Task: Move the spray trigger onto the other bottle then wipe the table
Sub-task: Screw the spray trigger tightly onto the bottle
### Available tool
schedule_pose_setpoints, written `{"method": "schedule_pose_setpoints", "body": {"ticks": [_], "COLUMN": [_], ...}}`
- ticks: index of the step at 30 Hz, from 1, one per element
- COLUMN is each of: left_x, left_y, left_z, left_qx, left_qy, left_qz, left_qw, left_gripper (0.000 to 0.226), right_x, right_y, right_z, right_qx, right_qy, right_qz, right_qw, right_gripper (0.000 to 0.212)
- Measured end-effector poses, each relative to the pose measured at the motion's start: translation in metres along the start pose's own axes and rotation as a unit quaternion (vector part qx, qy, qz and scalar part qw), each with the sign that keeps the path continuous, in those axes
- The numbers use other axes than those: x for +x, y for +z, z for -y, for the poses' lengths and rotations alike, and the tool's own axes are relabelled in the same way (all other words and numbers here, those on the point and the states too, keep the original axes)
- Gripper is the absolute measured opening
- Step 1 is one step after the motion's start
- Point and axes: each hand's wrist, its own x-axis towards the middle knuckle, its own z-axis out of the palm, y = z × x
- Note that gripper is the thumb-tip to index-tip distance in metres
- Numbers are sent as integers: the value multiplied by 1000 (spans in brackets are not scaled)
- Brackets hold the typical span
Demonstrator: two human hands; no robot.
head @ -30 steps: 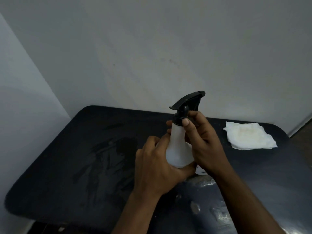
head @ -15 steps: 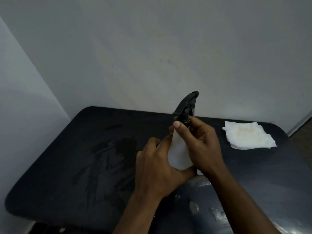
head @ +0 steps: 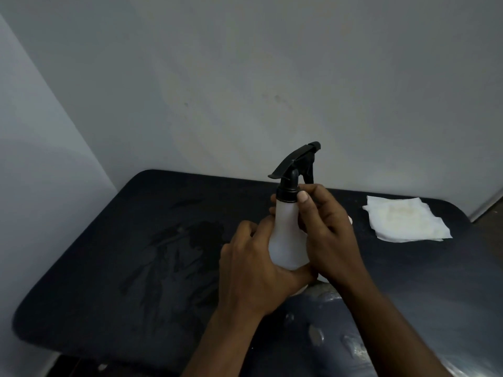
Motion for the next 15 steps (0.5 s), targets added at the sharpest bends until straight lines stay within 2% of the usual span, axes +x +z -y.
{"method": "schedule_pose_setpoints", "body": {"ticks": [3,6,9,15], "left_x": [0,-1,-1,-1], "left_y": [0,0,-1,-3], "left_z": [2,2,0,0], "left_qx": [3,6,10,15], "left_qy": [1,0,-4,2], "left_qz": [-6,8,2,-6], "left_qw": [1000,1000,1000,1000], "left_gripper": [74,79,83,83], "right_x": [-1,-1,-1,-3], "right_y": [6,9,8,10], "right_z": [3,8,9,2], "right_qx": [14,32,1,34], "right_qy": [4,1,-6,-4], "right_qz": [-3,7,4,-23], "right_qw": [1000,999,1000,999], "right_gripper": [26,19,21,30]}}
